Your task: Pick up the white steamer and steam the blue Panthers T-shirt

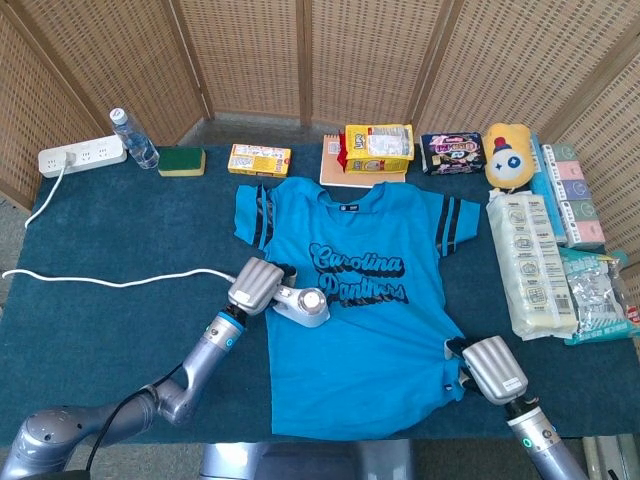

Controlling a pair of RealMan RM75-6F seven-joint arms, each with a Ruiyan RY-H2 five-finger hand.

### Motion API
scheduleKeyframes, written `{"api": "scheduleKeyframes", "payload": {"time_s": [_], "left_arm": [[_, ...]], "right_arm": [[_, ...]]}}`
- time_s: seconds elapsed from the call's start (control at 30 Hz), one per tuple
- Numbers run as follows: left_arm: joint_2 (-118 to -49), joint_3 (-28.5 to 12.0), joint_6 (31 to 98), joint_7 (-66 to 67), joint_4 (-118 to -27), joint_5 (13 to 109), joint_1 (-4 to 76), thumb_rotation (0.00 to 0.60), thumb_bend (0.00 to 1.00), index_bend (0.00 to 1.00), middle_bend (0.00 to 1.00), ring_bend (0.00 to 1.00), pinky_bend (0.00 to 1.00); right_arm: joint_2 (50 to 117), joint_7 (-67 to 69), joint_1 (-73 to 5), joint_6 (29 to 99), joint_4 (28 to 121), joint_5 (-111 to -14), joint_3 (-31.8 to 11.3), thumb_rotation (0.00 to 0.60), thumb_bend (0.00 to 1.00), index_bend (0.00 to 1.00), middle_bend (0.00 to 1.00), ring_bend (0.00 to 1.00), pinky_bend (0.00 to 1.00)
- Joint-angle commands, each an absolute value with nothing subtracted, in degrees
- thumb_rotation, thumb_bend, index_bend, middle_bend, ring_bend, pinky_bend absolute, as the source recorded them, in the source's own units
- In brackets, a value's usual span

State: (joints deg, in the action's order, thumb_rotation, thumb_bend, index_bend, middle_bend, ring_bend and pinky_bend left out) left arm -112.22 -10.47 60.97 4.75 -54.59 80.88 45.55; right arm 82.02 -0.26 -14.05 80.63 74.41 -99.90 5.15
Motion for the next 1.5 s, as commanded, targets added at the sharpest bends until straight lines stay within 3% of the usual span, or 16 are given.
{"api": "scheduleKeyframes", "payload": {"time_s": [0.03,0.4,0.73,1.5], "left_arm": [[-110.67,-11.43,61.79,3.76,-55.69,80.16,44.89,0.600,0.48,0.56,0.73,0.66,0.76],[-103.78,-14.15,62.42,3.39,-59.08,77.06,43.14,0.600,0.48,0.56,0.73,0.66,0.76],[-100.77,-13.85,61.42,1.82,-55.43,74.58,40.91,0.600,0.47,0.56,0.73,0.66,0.76],[-106.74,-13.35,57.24,-1.00,-44.52,73.47,42.96,0.600,0.46,0.56,0.73,0.66,0.75]], "right_arm": [[82.03,-0.48,-14.13,80.50,74.58,-99.96,5.16,0.600,0.57,0.65,0.60,0.66,0.81],[82.39,-1.44,-14.38,79.84,75.25,-100.09,5.28,0.600,0.57,0.65,0.60,0.66,0.81],[82.74,-2.65,-14.76,78.83,75.96,-100.02,5.32,0.600,0.57,0.65,0.60,0.66,0.81],[81.90,-4.77,-14.45,78.39,77.70,-99.03,5.14,0.600,0.57,0.65,0.60,0.66,0.81]]}}
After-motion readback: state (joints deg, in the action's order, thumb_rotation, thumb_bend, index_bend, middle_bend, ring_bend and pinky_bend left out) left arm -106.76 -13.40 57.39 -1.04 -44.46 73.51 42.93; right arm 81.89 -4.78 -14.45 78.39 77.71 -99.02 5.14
